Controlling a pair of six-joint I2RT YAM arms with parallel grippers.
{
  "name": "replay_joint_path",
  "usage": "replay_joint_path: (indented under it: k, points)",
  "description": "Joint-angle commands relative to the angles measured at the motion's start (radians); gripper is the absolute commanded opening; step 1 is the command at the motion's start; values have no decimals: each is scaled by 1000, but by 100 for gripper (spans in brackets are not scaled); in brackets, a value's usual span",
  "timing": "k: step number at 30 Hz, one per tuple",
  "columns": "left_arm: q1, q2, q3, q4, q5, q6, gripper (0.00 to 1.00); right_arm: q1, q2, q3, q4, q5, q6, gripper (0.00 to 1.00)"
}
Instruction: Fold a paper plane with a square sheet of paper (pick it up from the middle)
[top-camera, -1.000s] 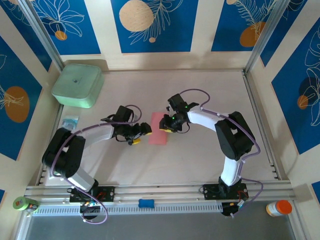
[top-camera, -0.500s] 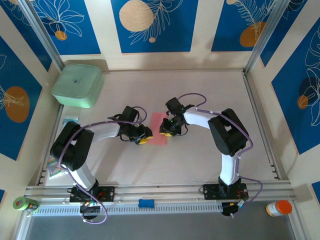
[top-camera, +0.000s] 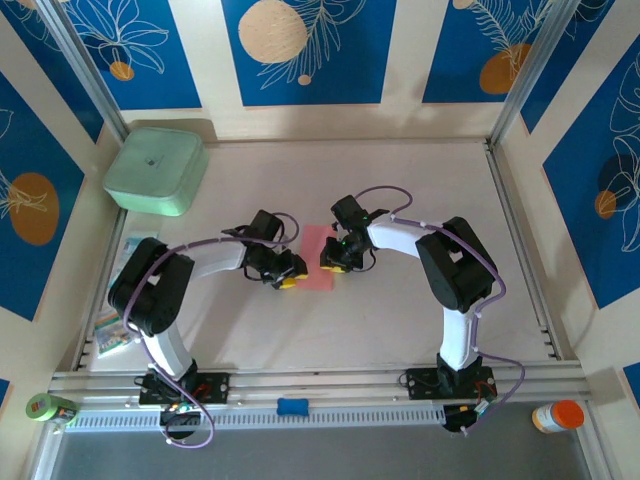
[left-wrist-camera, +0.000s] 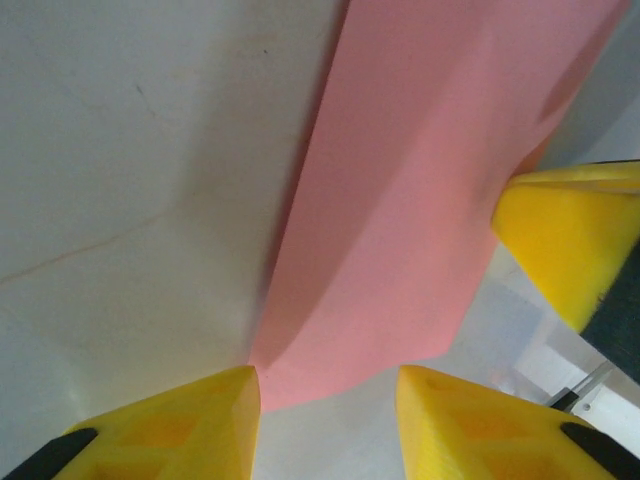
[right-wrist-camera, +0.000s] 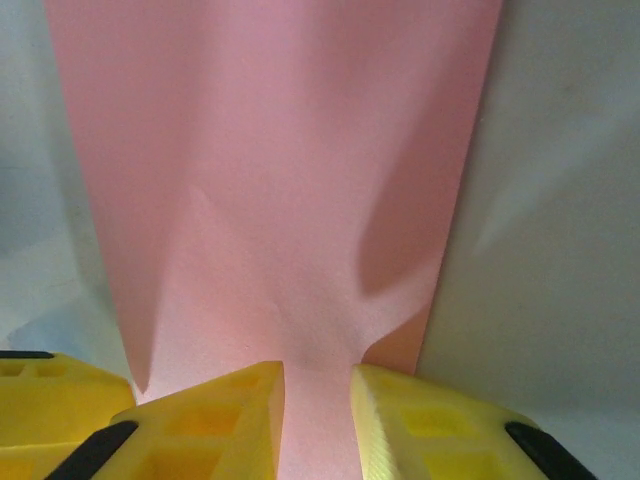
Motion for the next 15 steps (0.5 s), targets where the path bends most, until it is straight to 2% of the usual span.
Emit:
replay_joint_path:
  k: [1, 10, 15]
  points:
    - [-11, 18, 32, -51, -22, 31, 41, -6, 41, -19, -48, 43, -18, 27]
    - [-37, 17, 74, -146, -130, 92, 41, -5, 47, -16, -45, 38, -17, 27]
    - [-67, 49, 95, -138, -116, 98, 40, -4, 50, -17, -45, 37, -16, 26]
